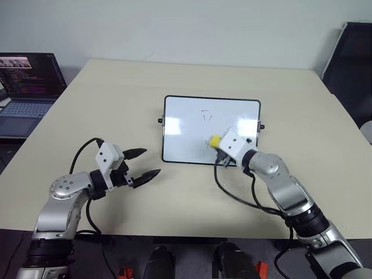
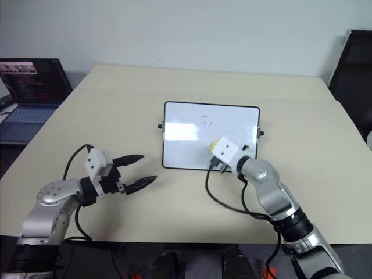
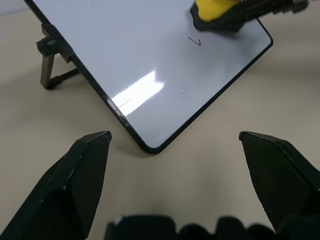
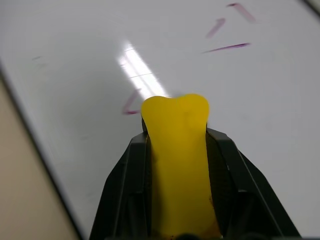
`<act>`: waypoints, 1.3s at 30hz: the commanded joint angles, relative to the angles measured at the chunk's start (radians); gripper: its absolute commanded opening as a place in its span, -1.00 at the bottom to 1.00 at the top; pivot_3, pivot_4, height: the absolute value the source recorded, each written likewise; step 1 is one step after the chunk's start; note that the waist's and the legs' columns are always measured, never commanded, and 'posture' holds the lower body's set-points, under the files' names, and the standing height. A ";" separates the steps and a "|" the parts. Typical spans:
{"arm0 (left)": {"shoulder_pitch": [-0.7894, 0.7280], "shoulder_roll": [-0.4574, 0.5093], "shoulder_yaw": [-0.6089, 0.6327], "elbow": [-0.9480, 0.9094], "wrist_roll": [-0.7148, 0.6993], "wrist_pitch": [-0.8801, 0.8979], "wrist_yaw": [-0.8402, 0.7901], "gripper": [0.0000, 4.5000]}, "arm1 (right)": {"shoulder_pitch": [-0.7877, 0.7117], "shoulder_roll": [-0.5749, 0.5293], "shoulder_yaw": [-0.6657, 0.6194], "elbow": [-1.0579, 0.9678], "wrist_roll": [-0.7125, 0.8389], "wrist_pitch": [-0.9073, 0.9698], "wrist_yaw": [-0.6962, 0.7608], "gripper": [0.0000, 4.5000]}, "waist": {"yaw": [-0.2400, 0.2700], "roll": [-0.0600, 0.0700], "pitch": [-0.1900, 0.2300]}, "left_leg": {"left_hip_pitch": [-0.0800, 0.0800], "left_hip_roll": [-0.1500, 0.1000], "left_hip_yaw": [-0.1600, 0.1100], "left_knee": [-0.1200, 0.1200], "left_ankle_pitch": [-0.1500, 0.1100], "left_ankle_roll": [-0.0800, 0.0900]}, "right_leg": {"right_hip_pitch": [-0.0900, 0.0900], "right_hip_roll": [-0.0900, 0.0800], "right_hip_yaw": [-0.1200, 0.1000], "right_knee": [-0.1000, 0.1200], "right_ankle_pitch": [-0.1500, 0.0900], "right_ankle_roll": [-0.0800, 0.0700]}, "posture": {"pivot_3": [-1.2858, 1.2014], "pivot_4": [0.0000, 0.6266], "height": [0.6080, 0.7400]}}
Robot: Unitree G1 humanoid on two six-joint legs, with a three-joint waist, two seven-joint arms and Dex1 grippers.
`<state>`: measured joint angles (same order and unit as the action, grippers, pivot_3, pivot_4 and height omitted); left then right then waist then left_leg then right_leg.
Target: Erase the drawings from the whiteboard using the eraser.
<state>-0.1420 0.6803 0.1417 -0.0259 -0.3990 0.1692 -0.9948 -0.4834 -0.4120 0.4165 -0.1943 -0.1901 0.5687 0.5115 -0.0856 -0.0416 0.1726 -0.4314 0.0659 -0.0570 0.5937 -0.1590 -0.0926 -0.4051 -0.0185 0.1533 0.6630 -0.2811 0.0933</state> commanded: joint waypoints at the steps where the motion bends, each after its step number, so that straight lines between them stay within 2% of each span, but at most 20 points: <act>1: -0.010 -0.002 0.004 -0.012 -0.005 -0.012 -0.004 1.00 | -0.007 -0.011 0.001 0.050 -0.065 0.007 -0.035 -0.49 | -0.001 0.000 0.000 | 0.000 0.000 0.000 0.000 0.000 0.000 | 0.000 0.000 0.000 0.000 0.000 0.000 | 0.03 -0.52 1.00; 4: -0.007 -0.005 0.001 -0.016 -0.004 -0.010 -0.002 1.00 | -0.042 0.012 -0.038 0.076 -0.089 -0.049 -0.106 -0.49 | 0.000 0.000 0.000 | 0.001 0.000 0.000 0.000 0.000 0.000 | 0.000 0.000 0.000 0.000 0.000 -0.001 | 0.03 -0.52 1.00; 14: -0.012 -0.006 0.000 -0.018 -0.005 -0.006 -0.005 1.00 | -0.008 -0.016 0.087 0.062 -0.110 -0.041 0.056 -0.49 | 0.000 0.000 0.000 | 0.001 0.000 0.000 -0.001 0.000 0.000 | 0.000 0.000 0.000 0.000 0.000 -0.001 | 0.03 -0.52 1.00; 21: -0.013 -0.005 -0.005 -0.069 -0.011 0.033 0.012 1.00 | -0.065 0.019 0.010 0.116 -0.188 -0.099 -0.111 -0.49 | 0.001 0.000 0.000 | 0.001 0.000 0.000 0.000 0.000 0.000 | -0.001 0.000 0.000 0.000 0.000 -0.001 | 0.03 -0.52 1.00; 30: -0.022 -0.006 -0.008 -0.071 -0.008 0.046 0.015 1.00 | -0.015 -0.015 0.044 0.090 -0.174 -0.052 0.005 -0.50 | 0.004 0.000 0.000 | 0.001 0.000 0.000 0.001 0.001 0.001 | -0.002 -0.001 0.000 -0.001 0.001 -0.001 | 0.03 -0.52 1.00; 33: -0.021 -0.006 -0.009 -0.060 -0.008 0.037 0.013 1.00 | 0.007 -0.030 0.019 0.079 -0.178 -0.043 0.005 -0.50 | 0.004 0.000 0.000 | 0.001 0.000 0.000 0.000 0.000 0.001 | 0.000 0.000 0.000 -0.001 0.000 0.000 | 0.03 -0.52 1.00; 39: -0.015 -0.011 -0.015 -0.050 -0.007 0.022 0.007 1.00 | -0.072 -0.018 -0.135 0.164 -0.160 -0.071 -0.133 -0.50 | 0.005 0.000 0.000 | 0.001 -0.001 0.000 0.001 0.000 0.000 | -0.001 -0.001 0.000 -0.001 0.000 0.000 | 0.03 -0.52 1.00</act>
<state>-0.1515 0.6726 0.1202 -0.0665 -0.3990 0.2103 -0.9777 -0.5340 -0.4127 0.3832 -0.1055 -0.3331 0.4702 0.4391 -0.0801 -0.0417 0.1726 -0.4307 0.0650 -0.0564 0.5951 -0.1585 -0.0922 -0.4066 -0.0198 0.1533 0.6608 -0.2811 0.0930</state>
